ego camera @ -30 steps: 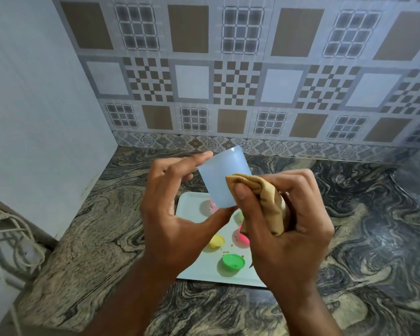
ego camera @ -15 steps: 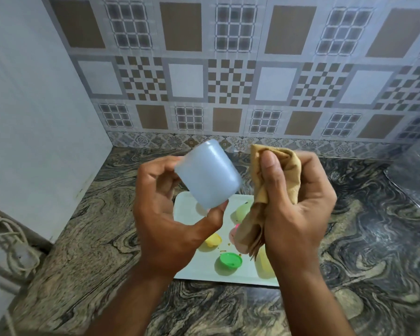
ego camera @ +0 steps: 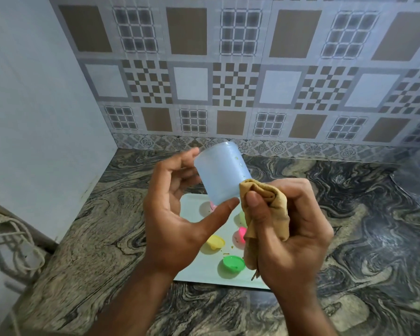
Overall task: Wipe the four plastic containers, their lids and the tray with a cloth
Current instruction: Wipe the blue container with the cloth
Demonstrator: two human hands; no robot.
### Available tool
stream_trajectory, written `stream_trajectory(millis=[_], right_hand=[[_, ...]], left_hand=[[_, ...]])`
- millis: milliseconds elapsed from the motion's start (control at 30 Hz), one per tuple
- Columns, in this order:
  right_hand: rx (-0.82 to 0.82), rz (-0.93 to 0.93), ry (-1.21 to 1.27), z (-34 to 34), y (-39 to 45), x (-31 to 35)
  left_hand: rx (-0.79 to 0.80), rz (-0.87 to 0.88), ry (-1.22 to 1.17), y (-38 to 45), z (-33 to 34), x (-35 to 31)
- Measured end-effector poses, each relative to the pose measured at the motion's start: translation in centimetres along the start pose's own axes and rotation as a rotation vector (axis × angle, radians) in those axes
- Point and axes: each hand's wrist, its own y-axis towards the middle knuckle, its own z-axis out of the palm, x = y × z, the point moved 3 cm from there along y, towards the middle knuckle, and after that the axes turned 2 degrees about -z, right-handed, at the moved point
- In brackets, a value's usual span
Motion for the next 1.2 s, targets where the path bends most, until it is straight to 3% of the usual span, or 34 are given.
stream_trajectory(millis=[133,300,633,933,1067,1200], right_hand=[[0.04,-0.097,-0.121,0.0,0.4,0.9],[0.032,-0.087,-0.181,0.6,1.1,1.9],[-0.013,0.243,0.116,0.8,2.9,0.7],[-0.079,0.186,0.165,0.7,0.4,0.6],[-0.111,0.163,0.189,0.8,-0.1,0.8],[-0.084,0.094,0.096,0.2,0.1,0.3]], left_hand=[[0.016,0.116,0.204,0.2,-0.4,-0.5],[0.032,0.244,0.334,-0.2,0.0,-0.8],[0.071,0.304,0.271,-0.3,-0.7,0.0],[-0.058,0.026,-0.106,-1.2,1.0,-0.3],[0.0,-0.025,-0.085,-1.0,1.0,0.0],[0.003,0.019,0.092,-0.1,0.2,0.2]])
